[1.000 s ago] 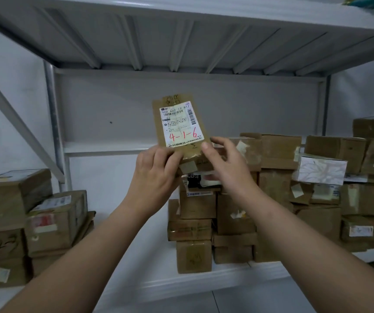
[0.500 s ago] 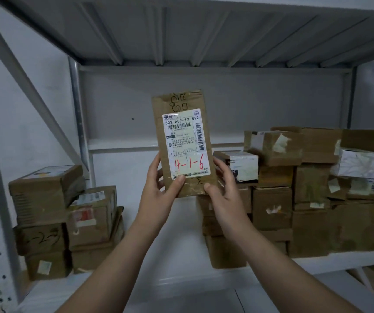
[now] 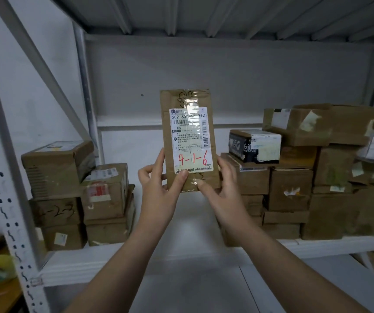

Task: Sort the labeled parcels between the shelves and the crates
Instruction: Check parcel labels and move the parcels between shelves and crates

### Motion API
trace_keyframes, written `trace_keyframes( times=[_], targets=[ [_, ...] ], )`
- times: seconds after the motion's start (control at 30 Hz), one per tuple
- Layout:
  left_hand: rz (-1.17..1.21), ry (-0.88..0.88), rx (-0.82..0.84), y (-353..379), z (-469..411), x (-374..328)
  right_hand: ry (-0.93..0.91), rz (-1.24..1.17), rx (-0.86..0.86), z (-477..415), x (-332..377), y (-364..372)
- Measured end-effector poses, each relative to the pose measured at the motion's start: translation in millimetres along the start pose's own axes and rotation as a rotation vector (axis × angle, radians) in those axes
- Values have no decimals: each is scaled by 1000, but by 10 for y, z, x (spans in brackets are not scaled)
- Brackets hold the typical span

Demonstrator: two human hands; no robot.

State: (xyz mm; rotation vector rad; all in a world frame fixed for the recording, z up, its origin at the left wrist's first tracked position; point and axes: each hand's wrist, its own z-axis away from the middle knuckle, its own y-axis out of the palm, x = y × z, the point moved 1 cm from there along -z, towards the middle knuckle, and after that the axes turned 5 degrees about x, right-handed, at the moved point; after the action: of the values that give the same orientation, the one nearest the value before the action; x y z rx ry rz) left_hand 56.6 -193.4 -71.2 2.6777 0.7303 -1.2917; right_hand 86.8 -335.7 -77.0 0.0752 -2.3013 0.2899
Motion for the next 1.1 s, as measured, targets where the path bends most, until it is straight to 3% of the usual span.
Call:
trace_keyframes(
  times=[0.17,0.37,0.5,0.6,0.73,1.1],
  targets=[
    [-104,-59,-25,-222,260,312,26,10,142,169,-240,304],
    [-75,-24,106,-495,534,485,32,-32,120,207,-373,671],
    [-436,93,27,-811,398,505,12,-76,112,-3,-307,934],
    [-554,145,-58,-1128,168,415,-20,-75,186,-254,-177,1196],
    [-747,176,-85,-1514,-132,326,-46,81,242,-544,-66,1530],
    [-964,153,70,-1883,-386,513,-85,529,110,-701,-192,2001]
  ],
)
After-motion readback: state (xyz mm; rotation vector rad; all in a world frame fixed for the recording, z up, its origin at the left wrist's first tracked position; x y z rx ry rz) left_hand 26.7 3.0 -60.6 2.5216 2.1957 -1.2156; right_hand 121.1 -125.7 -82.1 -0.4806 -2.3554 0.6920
